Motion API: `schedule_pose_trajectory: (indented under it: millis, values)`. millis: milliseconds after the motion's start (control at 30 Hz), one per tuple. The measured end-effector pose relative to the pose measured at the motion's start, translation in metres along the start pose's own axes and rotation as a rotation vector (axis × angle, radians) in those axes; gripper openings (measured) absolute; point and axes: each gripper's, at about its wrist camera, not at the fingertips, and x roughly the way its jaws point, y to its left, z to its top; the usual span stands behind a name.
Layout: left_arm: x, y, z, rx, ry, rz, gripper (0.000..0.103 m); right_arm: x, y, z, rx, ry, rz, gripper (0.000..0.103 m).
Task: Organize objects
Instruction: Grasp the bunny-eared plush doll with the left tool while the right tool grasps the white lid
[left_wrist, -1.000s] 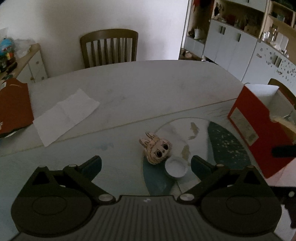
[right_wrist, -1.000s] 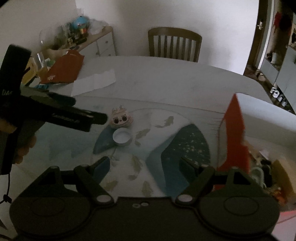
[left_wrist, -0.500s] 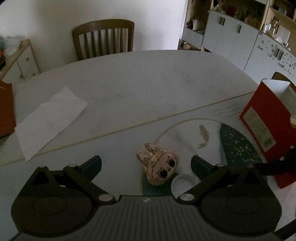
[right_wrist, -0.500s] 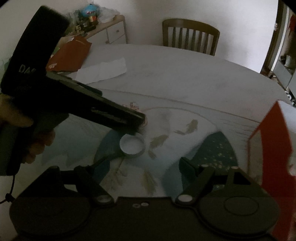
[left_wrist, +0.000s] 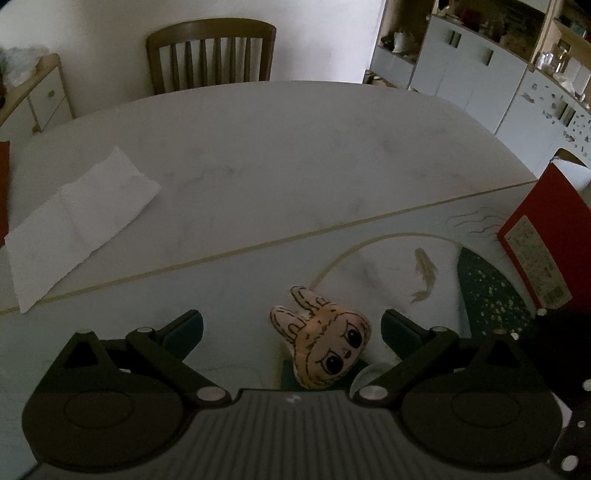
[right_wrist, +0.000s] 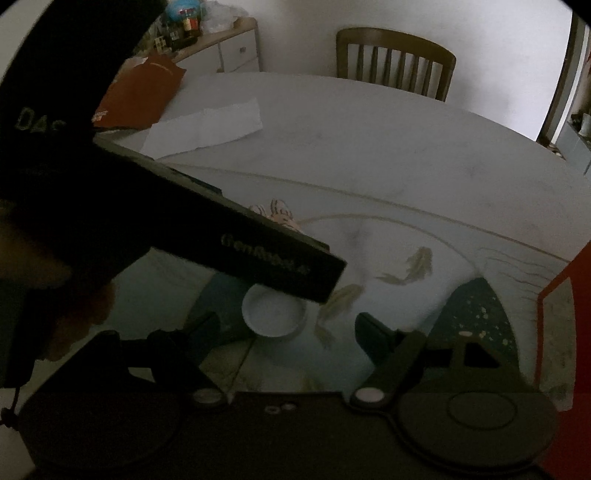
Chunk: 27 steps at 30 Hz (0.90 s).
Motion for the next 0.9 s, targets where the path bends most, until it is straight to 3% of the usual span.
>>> schedule_pose_trajectory:
  millis: [133,233,467,900]
  values:
    - [0.001,-0.002,-0.002,0.017,-0.005,-0.004,0.102,0.003,0.003,0.000,-0.010,0.003,0.000,0.064]
    - [0.001,-0.003,-0.005,0.031,-0.016,0.001,0.098,0.004,0.006,0.000,-0.023,-0.005,-0.008,0.061]
    - [-0.001,-0.007,-0.007,0.057,-0.020,-0.007,0.058,0.005,0.009,0.001,-0.046,-0.011,-0.028,0.040]
    - [-0.020,-0.010,-0.003,0.052,-0.024,-0.029,0.055,-0.015,0.003,-0.004,-0.004,-0.007,-0.059,0.037]
